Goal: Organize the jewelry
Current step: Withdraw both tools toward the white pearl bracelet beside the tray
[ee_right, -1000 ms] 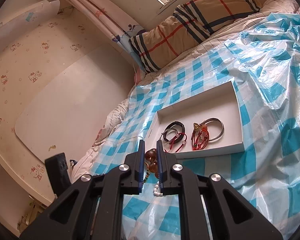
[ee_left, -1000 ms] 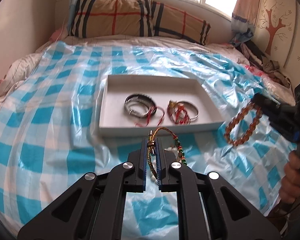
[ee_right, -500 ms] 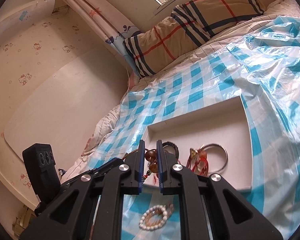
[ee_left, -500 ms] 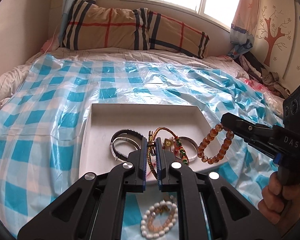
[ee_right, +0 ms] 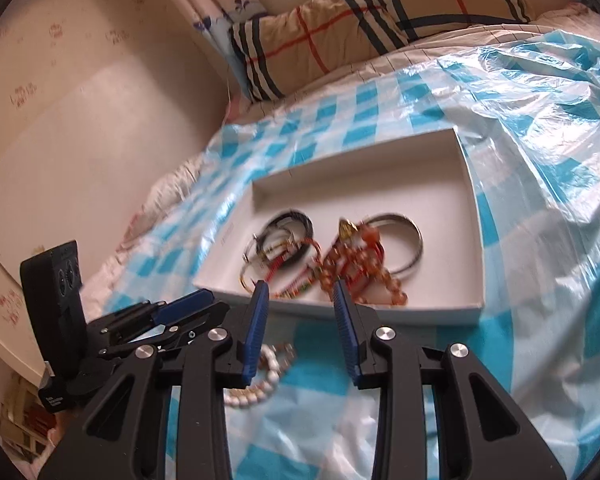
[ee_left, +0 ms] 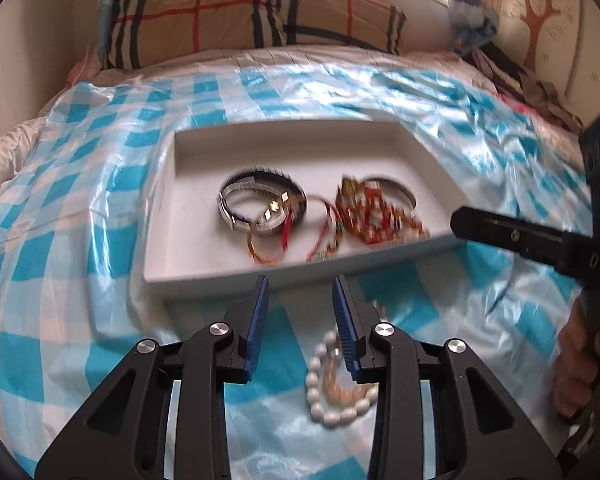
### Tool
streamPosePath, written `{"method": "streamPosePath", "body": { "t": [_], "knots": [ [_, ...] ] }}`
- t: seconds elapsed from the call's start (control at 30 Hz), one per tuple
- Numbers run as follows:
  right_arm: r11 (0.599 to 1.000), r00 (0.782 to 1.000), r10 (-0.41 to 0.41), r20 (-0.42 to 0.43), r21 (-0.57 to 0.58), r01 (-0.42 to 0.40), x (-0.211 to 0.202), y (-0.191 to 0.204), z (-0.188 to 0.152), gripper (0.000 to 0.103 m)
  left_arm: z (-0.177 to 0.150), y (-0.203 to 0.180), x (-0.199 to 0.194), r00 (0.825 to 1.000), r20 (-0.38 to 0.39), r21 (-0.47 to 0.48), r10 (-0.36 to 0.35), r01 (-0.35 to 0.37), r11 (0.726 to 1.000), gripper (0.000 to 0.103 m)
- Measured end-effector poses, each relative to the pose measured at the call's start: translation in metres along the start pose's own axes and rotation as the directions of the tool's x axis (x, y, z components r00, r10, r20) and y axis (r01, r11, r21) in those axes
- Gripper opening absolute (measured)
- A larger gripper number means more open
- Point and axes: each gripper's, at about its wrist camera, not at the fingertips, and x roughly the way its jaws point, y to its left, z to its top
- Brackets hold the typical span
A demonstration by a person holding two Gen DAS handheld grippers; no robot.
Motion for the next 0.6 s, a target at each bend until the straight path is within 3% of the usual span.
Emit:
{"method": "streamPosePath", "body": {
  "t": [0.27, 0.4, 0.6],
  "knots": [
    [0.980, 0.985, -0.127, -0.116, -0.167, 0.106, 0.033, 0.020, -0.014, 0.038, -0.023, 0.001, 0.011, 0.995, -0.069, 0.036, 0.071, -0.069, 0.997, 0.031],
    [0.957, 0.971, -0.184, -0.151, -0.255, 0.141, 0.052, 0.033, -0.019, 0.038, -0.029, 0.005, 0.008, 0.995, -0.082, 0.034, 0.053, -0.050, 0.998, 0.031],
    [0.948, 0.962, -0.219, -0.166, -0.269, 0.169, 0.061, 0.030, -0.018, 0.038, -0.031, 0.010, -0.001, 0.998, -0.056, 0.008, 0.003, -0.003, 1.000, 0.031]
  ]
}}
